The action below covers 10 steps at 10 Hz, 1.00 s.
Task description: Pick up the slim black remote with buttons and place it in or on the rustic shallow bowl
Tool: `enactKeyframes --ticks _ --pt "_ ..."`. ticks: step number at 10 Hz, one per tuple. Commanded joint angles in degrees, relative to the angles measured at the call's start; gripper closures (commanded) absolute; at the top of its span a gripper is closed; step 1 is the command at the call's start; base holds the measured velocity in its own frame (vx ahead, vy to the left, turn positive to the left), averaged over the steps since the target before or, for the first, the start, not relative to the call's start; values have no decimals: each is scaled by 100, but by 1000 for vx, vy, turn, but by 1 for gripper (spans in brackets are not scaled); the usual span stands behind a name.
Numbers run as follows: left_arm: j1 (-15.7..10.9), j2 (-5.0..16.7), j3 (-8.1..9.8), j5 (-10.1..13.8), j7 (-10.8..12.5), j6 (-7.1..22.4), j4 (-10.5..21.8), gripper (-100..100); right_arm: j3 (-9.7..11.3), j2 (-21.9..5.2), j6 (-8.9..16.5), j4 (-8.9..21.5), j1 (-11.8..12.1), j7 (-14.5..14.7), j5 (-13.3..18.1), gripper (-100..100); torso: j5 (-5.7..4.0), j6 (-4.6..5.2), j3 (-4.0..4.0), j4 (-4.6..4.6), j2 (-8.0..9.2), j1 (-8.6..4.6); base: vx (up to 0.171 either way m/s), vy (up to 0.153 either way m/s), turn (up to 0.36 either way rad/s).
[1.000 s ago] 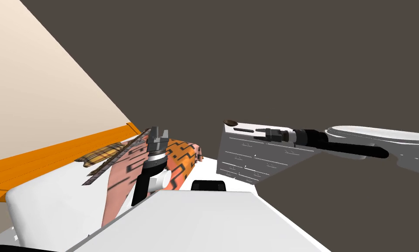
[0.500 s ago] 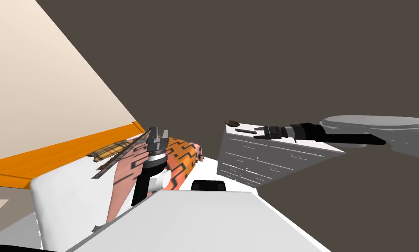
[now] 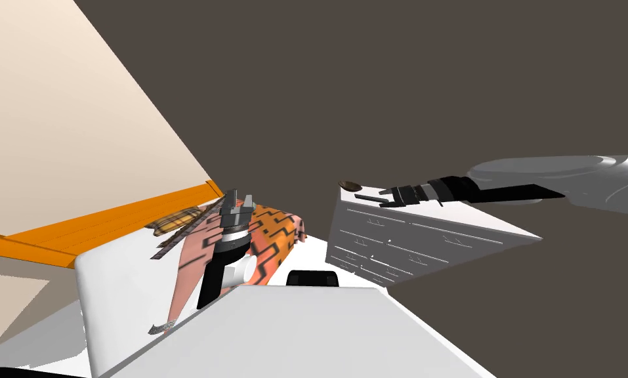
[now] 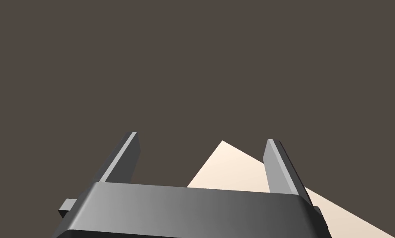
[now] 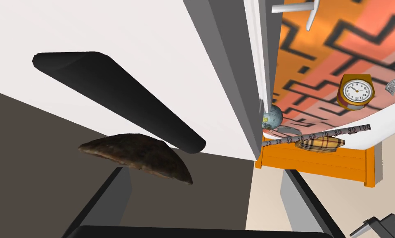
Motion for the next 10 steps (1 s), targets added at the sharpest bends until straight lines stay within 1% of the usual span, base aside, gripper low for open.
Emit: enactKeyframes --ticks 1,2,3,4,5,6,7,8,9,10 --pt "0 0 0 0 0 0 0 0 -1 -160 -28 24 4 -25 14 -100 0 0 0 0 0 0 4 -14 -4" --pt "0 0 0 0 0 0 0 0 27 -390 -141 118 18 -160 107 -100 0 2 2 1 3 4 6 -17 122" --pt "-1 0 0 0 0 0 0 0 27 -521 -141 118 18 -160 107 -100 1 -3 1 0 2 4 7 -26 81" --pt "0 0 0 0 0 0 0 0 62 -706 -247 201 32 -302 197 -100 0 1 1 0 1 3 8 -34 119" --pt "0 0 0 0 0 0 0 0 62 -856 -247 201 32 -302 197 -100 0 -2 0 0 0 0 3 -35 77" --pt "0 0 0 0 0 0 0 0 104 -1048 -347 273 43 -449 283 -100 -1 1 1 0 2 -1 0 -36 148" --pt "-1 0 0 0 0 0 0 0 104 -1167 -347 273 43 -449 283 -100 -1 -2 1 0 2 -1 0 -30 67" --pt "0 0 0 0 0 0 0 0 153 -1369 -440 334 53 -600 365 -100 -1 2 2 1 3 0 2 -33 94" --pt "0 0 0 0 0 0 0 0 153 -1450 -440 334 53 -600 365 -100 -1 0 2 1 3 -1 3 -30 75" --pt "0 0 0 0 0 0 0 0 206 -1670 -526 385 62 -754 443 -100 -1 2 2 1 3 0 5 -33 127"
